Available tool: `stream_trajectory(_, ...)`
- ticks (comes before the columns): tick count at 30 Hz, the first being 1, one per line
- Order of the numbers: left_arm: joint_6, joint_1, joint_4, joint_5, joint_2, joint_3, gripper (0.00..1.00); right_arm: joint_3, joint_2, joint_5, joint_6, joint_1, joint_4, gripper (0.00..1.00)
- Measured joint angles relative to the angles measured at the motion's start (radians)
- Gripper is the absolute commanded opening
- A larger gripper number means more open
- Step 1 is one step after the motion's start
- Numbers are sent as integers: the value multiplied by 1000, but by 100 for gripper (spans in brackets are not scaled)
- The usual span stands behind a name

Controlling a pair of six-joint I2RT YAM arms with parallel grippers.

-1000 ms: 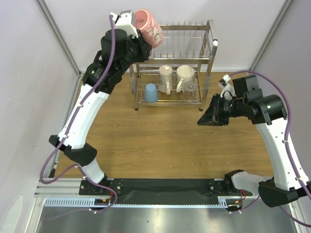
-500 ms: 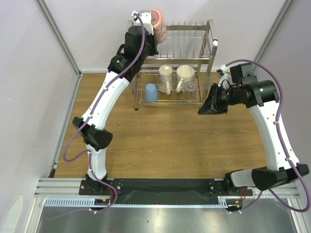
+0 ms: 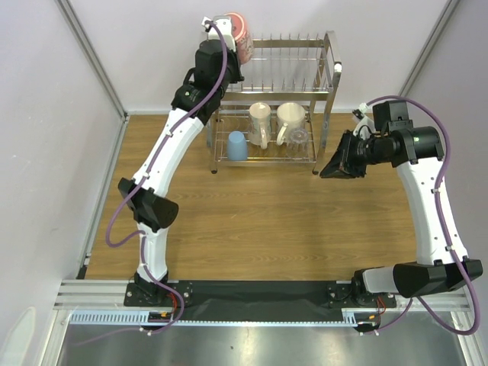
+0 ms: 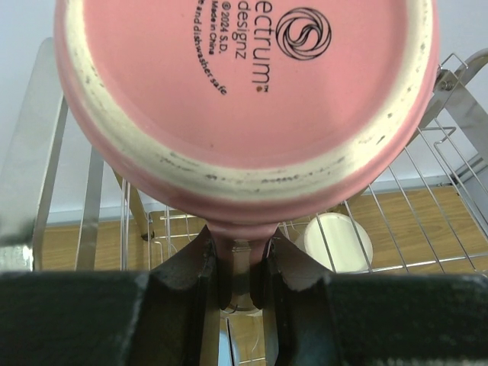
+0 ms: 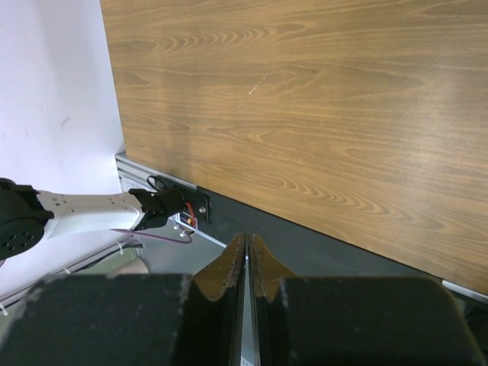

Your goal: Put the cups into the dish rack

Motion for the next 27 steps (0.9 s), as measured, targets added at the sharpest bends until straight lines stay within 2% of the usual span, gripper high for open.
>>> stream_trajectory(27, -25, -26, 25, -79, 24, -19, 0, 15, 12, 0, -68, -79, 0, 9)
